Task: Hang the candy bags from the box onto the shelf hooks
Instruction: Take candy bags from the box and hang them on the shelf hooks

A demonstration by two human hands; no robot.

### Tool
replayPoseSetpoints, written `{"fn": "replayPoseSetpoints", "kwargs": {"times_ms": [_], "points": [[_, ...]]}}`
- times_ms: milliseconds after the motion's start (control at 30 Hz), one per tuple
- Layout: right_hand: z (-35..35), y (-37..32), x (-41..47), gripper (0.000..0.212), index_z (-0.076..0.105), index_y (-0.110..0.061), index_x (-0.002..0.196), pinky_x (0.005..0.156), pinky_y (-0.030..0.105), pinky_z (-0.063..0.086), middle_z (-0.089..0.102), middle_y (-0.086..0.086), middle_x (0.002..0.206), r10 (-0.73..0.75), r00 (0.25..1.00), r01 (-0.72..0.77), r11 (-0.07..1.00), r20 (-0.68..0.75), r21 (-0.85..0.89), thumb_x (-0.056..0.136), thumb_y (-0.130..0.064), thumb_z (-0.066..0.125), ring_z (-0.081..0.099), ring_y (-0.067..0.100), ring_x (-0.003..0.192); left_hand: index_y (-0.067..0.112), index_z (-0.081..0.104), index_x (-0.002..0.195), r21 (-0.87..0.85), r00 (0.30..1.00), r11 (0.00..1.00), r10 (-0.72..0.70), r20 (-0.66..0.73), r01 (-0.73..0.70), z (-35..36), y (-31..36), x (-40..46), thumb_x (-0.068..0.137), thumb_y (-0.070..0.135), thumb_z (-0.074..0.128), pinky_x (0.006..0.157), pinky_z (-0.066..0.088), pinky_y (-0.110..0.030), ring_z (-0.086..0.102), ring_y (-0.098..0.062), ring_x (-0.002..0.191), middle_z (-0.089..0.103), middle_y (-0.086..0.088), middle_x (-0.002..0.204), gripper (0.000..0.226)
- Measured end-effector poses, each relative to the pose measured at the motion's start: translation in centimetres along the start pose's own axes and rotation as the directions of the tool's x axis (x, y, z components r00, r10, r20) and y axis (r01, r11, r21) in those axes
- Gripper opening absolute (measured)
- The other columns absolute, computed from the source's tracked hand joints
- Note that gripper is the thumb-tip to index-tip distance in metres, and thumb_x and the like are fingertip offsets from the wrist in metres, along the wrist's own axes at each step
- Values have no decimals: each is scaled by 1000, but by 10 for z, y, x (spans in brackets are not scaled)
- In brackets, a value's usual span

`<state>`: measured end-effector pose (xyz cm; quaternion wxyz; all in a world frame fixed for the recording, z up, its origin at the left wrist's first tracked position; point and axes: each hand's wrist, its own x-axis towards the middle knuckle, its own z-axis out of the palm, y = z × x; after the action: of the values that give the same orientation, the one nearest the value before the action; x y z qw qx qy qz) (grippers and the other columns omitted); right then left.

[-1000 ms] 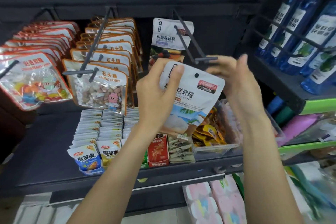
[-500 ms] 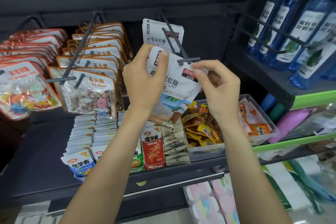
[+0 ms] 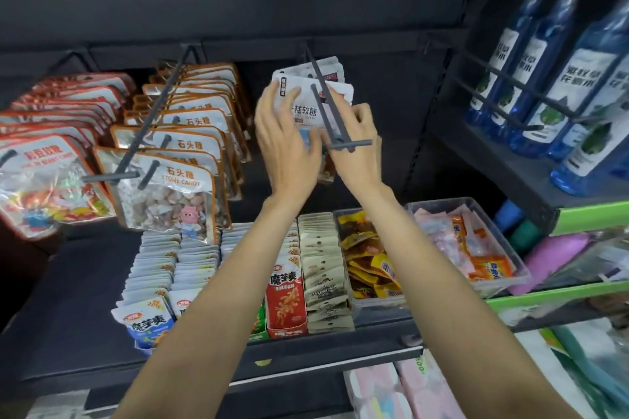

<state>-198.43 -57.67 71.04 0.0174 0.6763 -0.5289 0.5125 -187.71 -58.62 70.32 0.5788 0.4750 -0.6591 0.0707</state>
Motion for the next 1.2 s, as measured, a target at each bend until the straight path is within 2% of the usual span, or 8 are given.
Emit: {"fn": "replayPoseSetpoints", "kwargs": {"times_ms": [100,200,333,467,633,800,967,1200], "points": [[8,0,17,53,40,-20,143,67,40,53,46,13,110,87,992,-75,989,92,-126,94,-15,58,53,24,81,14,39,143,150,958,988,-68,280,27,12,-16,3,92,16,59,115,22,-56,15,-27,146,22,-9,158,55],[7,-1,21,44,43,-22,138,73,47,53,41,17,125,137,981,-103,969,141,-225,95,-20,53,47,33,107,16,29,149,243,896,970,-129,426,24,16,-25,12,94,19,56,118,13,-54,7,-27,148,12,-6,161,62],[0,9,0,37,56,-14,129,85,47,49,47,17,128,14,996,8,969,87,-248,92,-19,57,46,34,112,12,31,148,118,908,990,-123,400,82,0,-15,3,92,16,59,118,21,-43,22,-25,144,31,-9,155,63],[-24,-11,-50,19,68,-7,104,90,42,44,66,8,105,-180,963,168,983,-203,-75,93,-14,54,56,21,103,24,33,147,-108,898,963,-184,400,246,-49,17,-32,96,22,53,99,39,-26,47,-15,125,56,2,135,55],[-47,-59,-113,20,70,-1,97,81,31,47,70,9,93,-258,931,268,963,-259,6,95,-9,53,62,22,89,21,57,115,-359,969,914,-115,221,191,-136,38,-87,95,21,49,81,50,-24,63,-1,87,66,13,88,22],[-32,-114,-176,25,70,-2,100,84,19,45,71,10,96,-202,979,201,978,12,62,96,-19,52,63,19,91,18,65,97,-208,963,959,-140,230,190,-222,1,-136,92,21,49,70,45,-12,59,-3,70,62,12,77,17],[18,-167,-247,29,68,-11,110,81,29,52,67,1,109,-146,910,113,988,388,107,96,-31,52,64,16,99,28,69,101,245,827,944,-313,467,220,-333,-73,-185,86,41,46,70,50,-28,61,-7,80,69,14,84,30],[107,-266,-340,22,69,-20,107,69,35,56,64,-5,108,-44,756,29,999,654,34,90,-24,56,65,21,95,16,70,102,239,801,939,-337,495,248,-508,-176,-231,88,29,50,70,46,-19,56,-5,77,68,8,93,28]]}}
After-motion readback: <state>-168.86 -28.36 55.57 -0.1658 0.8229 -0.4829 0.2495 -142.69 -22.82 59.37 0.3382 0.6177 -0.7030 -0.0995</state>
